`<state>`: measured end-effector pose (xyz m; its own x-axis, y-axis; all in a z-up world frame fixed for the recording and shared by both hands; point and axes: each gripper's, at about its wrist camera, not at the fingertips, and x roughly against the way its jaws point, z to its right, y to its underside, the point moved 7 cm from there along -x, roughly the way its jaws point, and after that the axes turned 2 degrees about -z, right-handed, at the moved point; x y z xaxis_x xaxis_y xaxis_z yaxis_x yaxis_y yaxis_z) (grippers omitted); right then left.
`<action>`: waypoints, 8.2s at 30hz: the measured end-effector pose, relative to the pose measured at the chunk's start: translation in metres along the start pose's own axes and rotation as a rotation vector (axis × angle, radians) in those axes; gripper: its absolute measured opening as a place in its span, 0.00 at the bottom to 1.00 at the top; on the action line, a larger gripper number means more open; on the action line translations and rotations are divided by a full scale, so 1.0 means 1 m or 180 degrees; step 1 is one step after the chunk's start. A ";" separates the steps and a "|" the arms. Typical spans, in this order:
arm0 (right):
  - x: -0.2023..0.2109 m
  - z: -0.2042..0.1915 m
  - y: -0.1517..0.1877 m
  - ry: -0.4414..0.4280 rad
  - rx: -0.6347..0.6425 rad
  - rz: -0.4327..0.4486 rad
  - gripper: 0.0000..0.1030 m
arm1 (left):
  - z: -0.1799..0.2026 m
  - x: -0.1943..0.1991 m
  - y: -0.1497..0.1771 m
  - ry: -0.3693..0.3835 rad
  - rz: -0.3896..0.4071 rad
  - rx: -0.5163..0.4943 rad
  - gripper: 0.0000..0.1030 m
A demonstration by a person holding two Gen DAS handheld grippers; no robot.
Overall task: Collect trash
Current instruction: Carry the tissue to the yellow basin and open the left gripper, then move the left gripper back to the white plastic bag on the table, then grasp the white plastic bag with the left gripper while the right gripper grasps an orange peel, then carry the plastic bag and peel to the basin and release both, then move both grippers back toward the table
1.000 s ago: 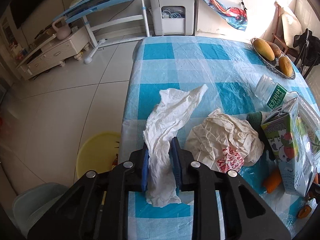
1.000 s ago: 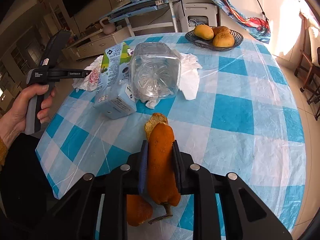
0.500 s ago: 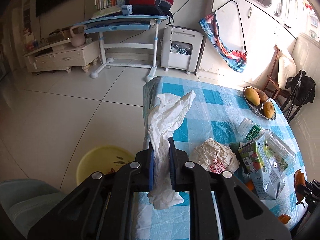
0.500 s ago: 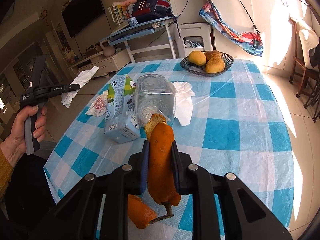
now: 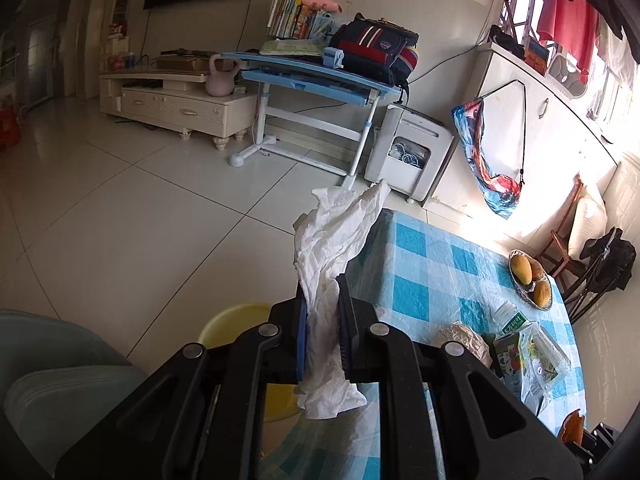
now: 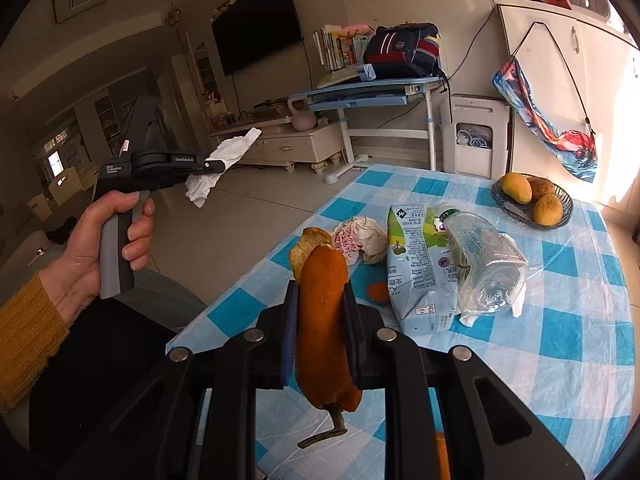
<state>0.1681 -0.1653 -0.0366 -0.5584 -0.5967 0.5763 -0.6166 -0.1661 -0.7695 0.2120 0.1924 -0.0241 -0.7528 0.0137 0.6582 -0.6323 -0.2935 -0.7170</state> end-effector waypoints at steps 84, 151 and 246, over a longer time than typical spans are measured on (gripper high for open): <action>0.012 0.004 0.090 0.0554 -0.0386 -0.0418 0.70 | 0.044 -0.001 0.047 -0.0437 -0.0206 -0.0773 0.83; 0.025 0.093 0.103 0.0956 -0.0623 -0.0615 0.31 | 0.174 -0.098 0.106 -0.0049 -0.0692 -0.1292 0.92; -0.006 0.023 0.046 0.0751 -0.0058 -0.0068 0.63 | 0.007 -0.021 -0.005 -0.0874 0.0087 -0.0632 0.77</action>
<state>0.1558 -0.1869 -0.0819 -0.6580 -0.3929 0.6424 -0.6384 -0.1613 -0.7526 0.2322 0.1870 -0.0328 -0.7095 -0.2575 0.6560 -0.6562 -0.0979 -0.7482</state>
